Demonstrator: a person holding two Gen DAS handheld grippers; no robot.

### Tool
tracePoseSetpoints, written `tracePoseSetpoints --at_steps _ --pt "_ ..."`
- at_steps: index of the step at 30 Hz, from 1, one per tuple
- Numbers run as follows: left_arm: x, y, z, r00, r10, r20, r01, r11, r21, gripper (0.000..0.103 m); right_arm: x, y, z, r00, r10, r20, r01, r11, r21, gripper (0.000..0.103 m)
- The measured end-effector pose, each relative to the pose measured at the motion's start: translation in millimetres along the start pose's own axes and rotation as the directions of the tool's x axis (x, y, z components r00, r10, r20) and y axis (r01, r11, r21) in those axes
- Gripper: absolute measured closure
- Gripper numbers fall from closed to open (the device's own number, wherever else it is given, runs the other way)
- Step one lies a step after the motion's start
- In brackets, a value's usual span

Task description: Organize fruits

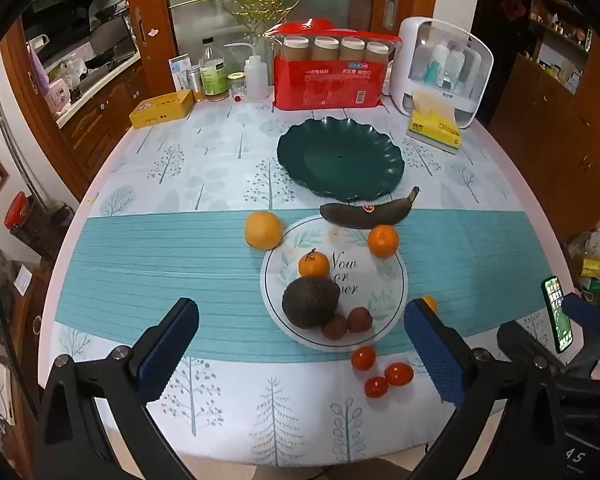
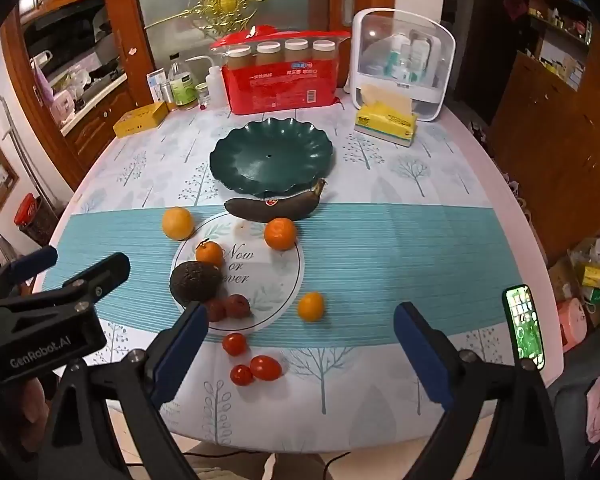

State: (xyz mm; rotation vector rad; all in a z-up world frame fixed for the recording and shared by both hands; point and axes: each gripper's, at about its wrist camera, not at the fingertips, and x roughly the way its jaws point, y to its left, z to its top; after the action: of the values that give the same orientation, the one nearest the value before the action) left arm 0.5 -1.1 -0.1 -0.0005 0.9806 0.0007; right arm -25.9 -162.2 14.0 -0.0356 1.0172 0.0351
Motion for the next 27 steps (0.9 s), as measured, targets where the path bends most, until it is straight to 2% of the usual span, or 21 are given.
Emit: tracePoseSetpoints --at_steps 2,6,11,16,24,27 --pt "0 -1 1 1.0 0.002 0.007 -0.002 1.0 0.011 0.001 2 1 2 1.0 -0.019 -0.005 0.019 1.0 -0.01 0.008" --pt "-9 -11 -19 0.998 0.023 0.058 -0.023 1.0 0.013 0.001 -11 -15 -6 0.999 0.008 0.041 -0.009 0.999 0.037 0.008" --pt "-14 -19 -14 1.0 0.022 0.021 -0.022 1.0 0.006 0.002 -10 -23 -9 1.0 0.004 0.024 -0.005 0.999 0.04 0.008" --pt "-15 -23 -14 1.0 0.017 0.019 -0.018 1.0 0.002 0.004 -10 -25 -9 1.0 0.004 0.026 -0.005 0.999 0.037 0.008" --pt "-17 -25 -15 1.0 -0.008 0.018 0.009 1.0 -0.009 0.004 -17 -27 -10 0.998 -0.001 0.069 -0.002 0.999 0.041 0.009" --pt "-17 -25 -14 1.0 0.002 0.018 -0.002 1.0 -0.007 0.004 -17 -27 -8 0.997 -0.01 0.079 0.007 0.999 0.034 0.009"
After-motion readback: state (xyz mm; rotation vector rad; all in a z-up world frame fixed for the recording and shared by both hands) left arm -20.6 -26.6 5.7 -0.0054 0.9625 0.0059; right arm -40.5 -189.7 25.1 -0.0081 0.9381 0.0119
